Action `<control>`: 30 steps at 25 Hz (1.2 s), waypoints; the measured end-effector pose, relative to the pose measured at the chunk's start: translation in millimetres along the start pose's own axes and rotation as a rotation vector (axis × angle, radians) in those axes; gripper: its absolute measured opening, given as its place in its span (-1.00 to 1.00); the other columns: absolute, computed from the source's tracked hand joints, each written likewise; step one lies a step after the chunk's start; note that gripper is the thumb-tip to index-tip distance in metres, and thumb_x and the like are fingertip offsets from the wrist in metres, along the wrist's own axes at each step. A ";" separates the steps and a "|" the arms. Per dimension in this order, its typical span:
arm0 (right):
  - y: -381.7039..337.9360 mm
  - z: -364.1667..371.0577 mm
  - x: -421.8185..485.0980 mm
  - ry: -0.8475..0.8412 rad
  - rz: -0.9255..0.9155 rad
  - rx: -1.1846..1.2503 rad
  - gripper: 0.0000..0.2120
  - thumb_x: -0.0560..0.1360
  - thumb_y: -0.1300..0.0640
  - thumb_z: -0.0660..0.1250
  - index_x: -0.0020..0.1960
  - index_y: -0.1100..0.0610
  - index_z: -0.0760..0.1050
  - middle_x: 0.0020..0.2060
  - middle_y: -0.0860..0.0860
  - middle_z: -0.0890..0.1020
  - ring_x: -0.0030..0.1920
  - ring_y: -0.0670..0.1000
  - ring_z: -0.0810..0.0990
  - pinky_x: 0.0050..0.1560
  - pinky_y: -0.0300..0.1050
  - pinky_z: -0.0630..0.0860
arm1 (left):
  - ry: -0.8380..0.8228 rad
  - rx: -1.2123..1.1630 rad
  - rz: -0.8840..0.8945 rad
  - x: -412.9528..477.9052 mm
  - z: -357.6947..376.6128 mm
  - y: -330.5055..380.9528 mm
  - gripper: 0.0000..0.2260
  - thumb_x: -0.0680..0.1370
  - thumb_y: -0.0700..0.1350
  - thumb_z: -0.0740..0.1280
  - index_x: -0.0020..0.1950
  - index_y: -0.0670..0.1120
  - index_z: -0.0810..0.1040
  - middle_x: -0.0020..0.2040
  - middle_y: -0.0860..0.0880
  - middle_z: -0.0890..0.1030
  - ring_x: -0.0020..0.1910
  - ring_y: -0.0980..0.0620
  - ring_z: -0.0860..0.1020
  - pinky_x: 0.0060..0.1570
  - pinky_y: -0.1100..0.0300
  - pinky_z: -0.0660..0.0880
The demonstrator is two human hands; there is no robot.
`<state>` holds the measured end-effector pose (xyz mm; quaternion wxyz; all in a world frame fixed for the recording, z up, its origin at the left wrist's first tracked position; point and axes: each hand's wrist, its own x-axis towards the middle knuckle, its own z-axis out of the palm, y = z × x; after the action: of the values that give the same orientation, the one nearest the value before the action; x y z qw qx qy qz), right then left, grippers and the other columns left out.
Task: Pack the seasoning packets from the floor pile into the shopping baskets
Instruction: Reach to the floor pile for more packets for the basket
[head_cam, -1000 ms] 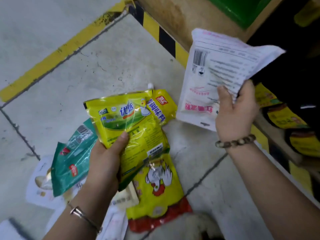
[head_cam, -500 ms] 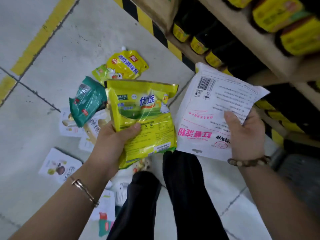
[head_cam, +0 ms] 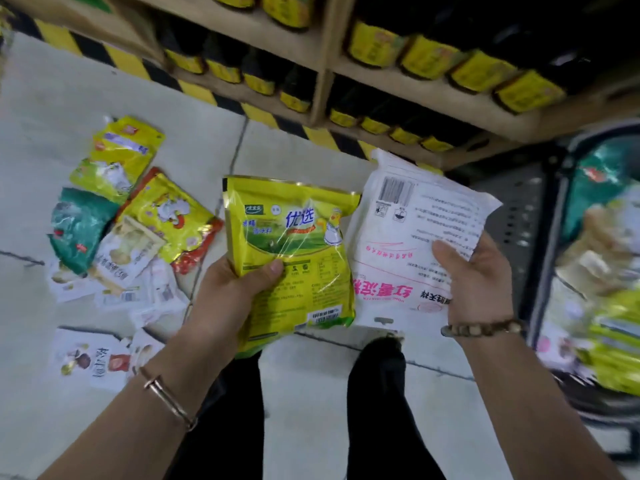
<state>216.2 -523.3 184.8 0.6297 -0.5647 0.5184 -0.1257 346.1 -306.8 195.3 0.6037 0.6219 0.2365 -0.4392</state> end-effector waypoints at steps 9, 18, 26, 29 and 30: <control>-17.3 -265.3 -10.5 0.335 -0.073 -0.153 -0.66 0.44 0.42 0.30 0.03 0.01 0.51 -0.16 -0.29 0.65 -0.12 -0.25 0.61 -0.12 -0.35 0.50 | -0.137 0.270 -0.013 -65.1 222.9 -94.1 -0.80 0.29 -0.08 0.50 -0.14 0.16 0.68 -0.16 0.03 0.71 -0.19 0.01 0.69 -0.24 0.07 0.59; 31.4 -420.0 33.2 0.391 0.079 -0.393 -0.69 0.45 0.38 0.27 0.12 0.11 0.50 0.00 0.07 0.62 -0.05 -0.01 0.57 0.02 -0.09 0.49 | -0.247 0.617 0.265 -50.6 384.5 -188.2 -0.62 0.53 -0.24 0.30 0.30 0.06 0.42 -0.04 0.31 0.57 -0.03 0.29 0.55 -0.01 0.32 0.48; 87.1 -425.0 75.4 0.287 0.172 -0.498 -0.64 0.49 0.29 0.26 0.26 0.09 0.46 0.04 -0.03 0.61 0.04 0.01 0.55 -0.01 -0.13 0.40 | -0.219 0.705 0.031 -9.8 395.4 -237.2 -0.56 0.53 -0.30 0.25 0.37 0.02 0.35 0.10 0.03 0.57 0.14 -0.05 0.54 0.14 0.02 0.49; 92.8 -423.1 78.8 0.414 0.261 -0.532 -0.57 0.48 0.23 0.29 0.33 0.05 0.38 0.03 -0.03 0.58 0.07 0.10 0.56 -0.06 -0.14 0.37 | -0.148 0.809 0.107 -20.8 403.8 -242.6 -0.50 0.53 -0.28 0.28 0.42 0.01 0.27 0.19 0.04 0.52 0.17 0.02 0.52 0.08 0.17 0.44; 90.4 -424.1 77.0 0.444 0.249 -0.551 -0.49 0.47 0.21 0.31 0.39 0.04 0.30 0.11 0.00 0.55 0.12 0.13 0.54 -0.03 -0.10 0.40 | -0.128 0.856 0.212 -28.1 402.6 -242.3 -0.43 0.51 -0.29 0.30 0.45 0.03 0.22 0.27 0.04 0.46 0.19 0.09 0.48 0.10 0.20 0.42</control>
<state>-126.3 -797.0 143.7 0.3370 -0.6047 0.7212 -0.0234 27.3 -647.5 133.3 0.3470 0.8081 -0.0698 -0.4707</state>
